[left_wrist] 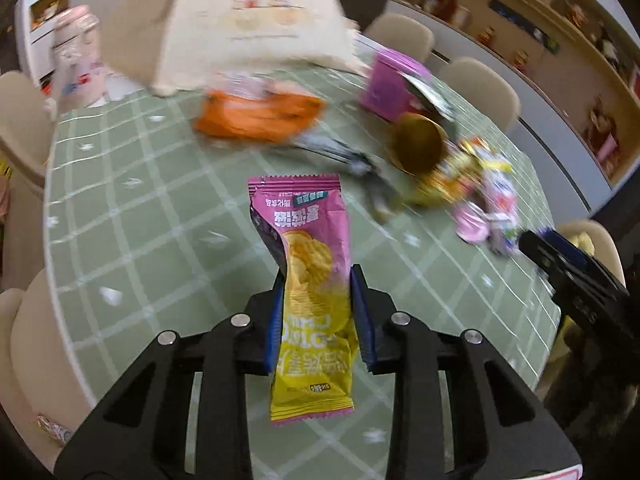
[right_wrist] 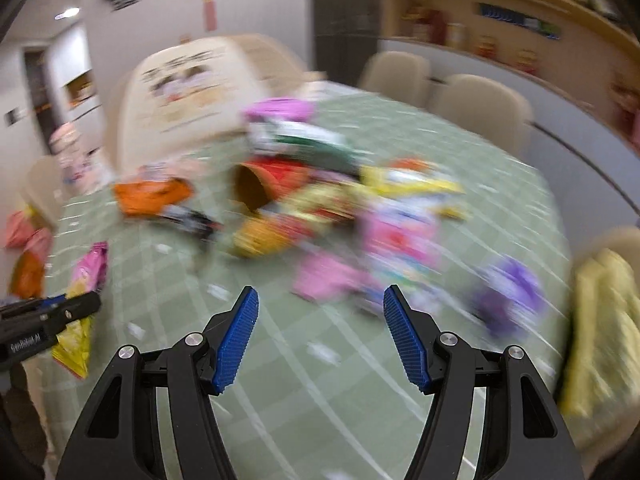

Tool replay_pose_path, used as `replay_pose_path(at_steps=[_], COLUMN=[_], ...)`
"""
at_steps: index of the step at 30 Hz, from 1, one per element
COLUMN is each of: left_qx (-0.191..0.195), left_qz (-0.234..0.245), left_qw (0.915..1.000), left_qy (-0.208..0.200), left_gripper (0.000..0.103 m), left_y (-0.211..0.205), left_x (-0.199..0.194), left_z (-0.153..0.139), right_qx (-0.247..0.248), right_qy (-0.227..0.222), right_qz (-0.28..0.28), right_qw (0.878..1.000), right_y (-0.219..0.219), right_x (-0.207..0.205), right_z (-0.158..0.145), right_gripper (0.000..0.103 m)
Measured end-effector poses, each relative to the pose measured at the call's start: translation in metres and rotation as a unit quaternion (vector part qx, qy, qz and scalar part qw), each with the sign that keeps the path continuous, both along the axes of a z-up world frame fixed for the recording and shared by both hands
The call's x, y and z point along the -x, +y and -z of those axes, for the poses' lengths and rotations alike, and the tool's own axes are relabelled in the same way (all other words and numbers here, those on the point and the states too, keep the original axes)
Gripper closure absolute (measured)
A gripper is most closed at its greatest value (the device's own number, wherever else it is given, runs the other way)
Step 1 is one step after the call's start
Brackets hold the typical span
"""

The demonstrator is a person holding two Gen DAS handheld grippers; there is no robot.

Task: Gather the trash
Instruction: 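Grasp the pink-yellow snack packet with the left tool while the right tool grasps the orange bag, then carry both packets to the yellow bag and release them inside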

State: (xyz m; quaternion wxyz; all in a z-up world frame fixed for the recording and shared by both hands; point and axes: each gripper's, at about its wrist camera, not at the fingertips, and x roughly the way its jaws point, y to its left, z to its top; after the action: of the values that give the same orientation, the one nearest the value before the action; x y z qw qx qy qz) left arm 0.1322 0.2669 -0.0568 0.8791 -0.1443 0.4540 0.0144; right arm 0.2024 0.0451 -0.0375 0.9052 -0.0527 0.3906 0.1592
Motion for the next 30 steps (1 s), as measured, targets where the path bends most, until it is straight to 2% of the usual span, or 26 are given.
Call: replay_pose_path(at_steps=[7,11,15,18,19,20,23,26,30], left_qx=[0.014,0.014,0.019,0.01,0.009,0.011,0.031,0.043,0.046], left_qz=[-0.062,-0.078,-0.089,-0.087,-0.089,-0.091,-0.1,-0.101,-0.087], left_qw=[0.998,0.9968,0.9959,0.9962,0.996,0.9958,0.9945,0.994,0.995], left_qy=[0.008,0.008,0.008,0.003,0.001,-0.001,-0.004,-0.005,-0.017], left_gripper=[0.074,0.074,0.073,0.073,0.072,0.072,0.072,0.071,0.071], left_y=[0.064,0.078,0.086,0.087,0.09,0.092,0.098,0.099,0.093], left_x=[0.013,0.022,0.031,0.035,0.037,0.037,0.036,0.032,0.026], left_z=[0.007,0.007,0.006,0.004,0.004,0.005,0.008,0.01,0.004], right_qx=[-0.01,0.03,0.068,0.072,0.067,0.058,0.063,0.079,0.056], right_qy=[0.001,0.0,0.018,0.041,0.05,0.066,0.068,0.053,0.038], right_qz=[-0.066,-0.097,-0.098,-0.089,-0.089,-0.097,-0.101,-0.09,-0.064], right_qw=[0.998,0.995,0.993,0.993,0.992,0.991,0.991,0.991,0.996], right_y=[0.122,0.184,0.213,0.217,0.215,0.213,0.199,0.176,0.134], right_x=[-0.076,-0.117,-0.145,-0.155,-0.156,-0.155,-0.139,-0.118,-0.1], right_z=[-0.002,0.016,0.041,0.052,0.053,0.053,0.042,0.021,-0.012], right_gripper=[0.041,0.041,0.041,0.043,0.047,0.066,0.083,0.087,0.087])
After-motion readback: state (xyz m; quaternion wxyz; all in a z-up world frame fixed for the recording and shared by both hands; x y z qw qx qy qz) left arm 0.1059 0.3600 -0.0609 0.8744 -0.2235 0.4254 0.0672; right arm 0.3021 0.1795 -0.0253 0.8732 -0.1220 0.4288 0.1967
